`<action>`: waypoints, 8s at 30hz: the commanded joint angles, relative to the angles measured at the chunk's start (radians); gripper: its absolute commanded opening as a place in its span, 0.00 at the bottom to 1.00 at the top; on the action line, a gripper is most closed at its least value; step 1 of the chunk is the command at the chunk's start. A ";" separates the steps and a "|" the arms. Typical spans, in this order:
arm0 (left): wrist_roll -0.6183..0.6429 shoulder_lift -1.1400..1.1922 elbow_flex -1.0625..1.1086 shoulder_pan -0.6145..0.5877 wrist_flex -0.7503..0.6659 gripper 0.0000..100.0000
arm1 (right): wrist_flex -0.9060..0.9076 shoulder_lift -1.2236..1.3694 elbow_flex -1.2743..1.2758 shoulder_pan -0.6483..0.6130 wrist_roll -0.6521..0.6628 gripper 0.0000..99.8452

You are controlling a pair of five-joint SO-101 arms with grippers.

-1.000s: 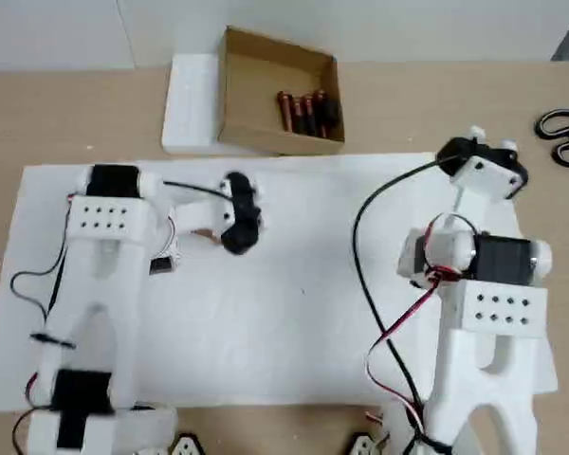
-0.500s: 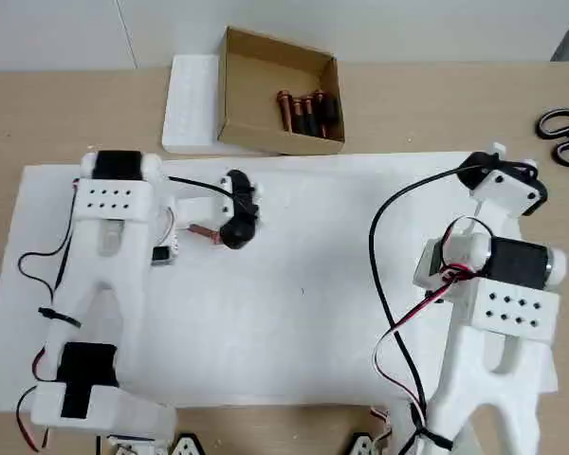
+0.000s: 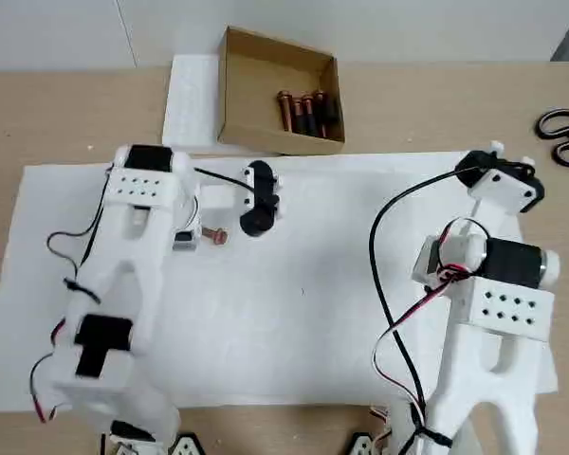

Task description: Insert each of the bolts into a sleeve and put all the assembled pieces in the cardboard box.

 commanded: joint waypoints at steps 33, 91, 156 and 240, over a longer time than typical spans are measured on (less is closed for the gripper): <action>-0.347 0.479 -0.515 0.078 0.245 0.08 | -0.010 -0.025 -0.005 0.012 0.009 0.00; 0.832 -0.034 -1.001 0.233 0.247 0.01 | 0.053 -0.409 0.121 -0.377 -0.058 0.00; 2.160 -1.447 0.723 0.430 -0.390 0.01 | -0.476 -0.934 0.598 -0.877 0.109 0.00; 1.777 -1.447 0.886 0.664 -0.252 0.20 | -0.464 -1.168 0.631 -0.935 0.298 0.00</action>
